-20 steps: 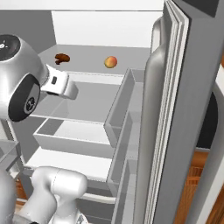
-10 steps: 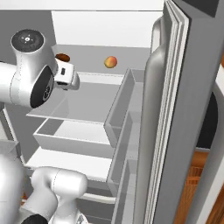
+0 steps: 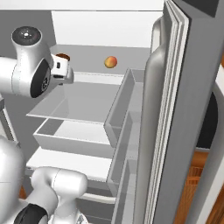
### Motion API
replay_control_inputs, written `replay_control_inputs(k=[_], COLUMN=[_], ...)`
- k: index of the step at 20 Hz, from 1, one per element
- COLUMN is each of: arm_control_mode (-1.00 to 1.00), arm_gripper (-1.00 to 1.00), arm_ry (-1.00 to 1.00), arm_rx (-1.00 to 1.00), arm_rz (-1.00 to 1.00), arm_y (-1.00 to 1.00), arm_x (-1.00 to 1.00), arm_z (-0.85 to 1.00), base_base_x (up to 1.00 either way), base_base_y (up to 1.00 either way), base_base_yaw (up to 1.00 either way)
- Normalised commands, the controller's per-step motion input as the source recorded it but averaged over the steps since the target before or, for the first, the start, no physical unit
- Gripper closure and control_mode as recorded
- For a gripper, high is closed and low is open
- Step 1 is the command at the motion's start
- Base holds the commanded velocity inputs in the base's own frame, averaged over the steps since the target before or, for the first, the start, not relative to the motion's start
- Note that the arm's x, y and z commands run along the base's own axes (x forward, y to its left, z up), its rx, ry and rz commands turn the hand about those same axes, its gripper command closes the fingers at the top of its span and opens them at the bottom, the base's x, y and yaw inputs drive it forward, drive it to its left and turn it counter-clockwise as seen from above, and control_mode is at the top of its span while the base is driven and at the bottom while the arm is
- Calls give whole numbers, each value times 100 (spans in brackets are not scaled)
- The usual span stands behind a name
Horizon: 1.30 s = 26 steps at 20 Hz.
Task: Open the fridge, remove the mango, lemon wedge, and chicken drumstick, and place them on any counter.
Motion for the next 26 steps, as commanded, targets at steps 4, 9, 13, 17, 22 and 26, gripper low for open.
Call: replay_control_inputs(k=[4, 9, 13, 17, 22, 26], arm_control_mode=[-100, -100, -100, -100, -100, -100], arm_gripper=[-100, -100, -100, -100, -100, -100], arm_ry=[1, 2, 0, 0, 0, 0], arm_rx=[0, 0, -1, 0, 0, 0], arm_rz=[4, 5, 5, 4, 2, 0], arm_y=[21, 20, 26, 22, 21, 13], arm_x=[33, 34, 33, 36, 40, 41], arm_z=[-2, 0, 0, 0, 0, 0], base_base_x=[0, 0, 0, 0, 0, 0], base_base_y=[0, 0, 0, 0, 0, 0], base_base_yaw=[0, 0, 0, 0, 0, 0])
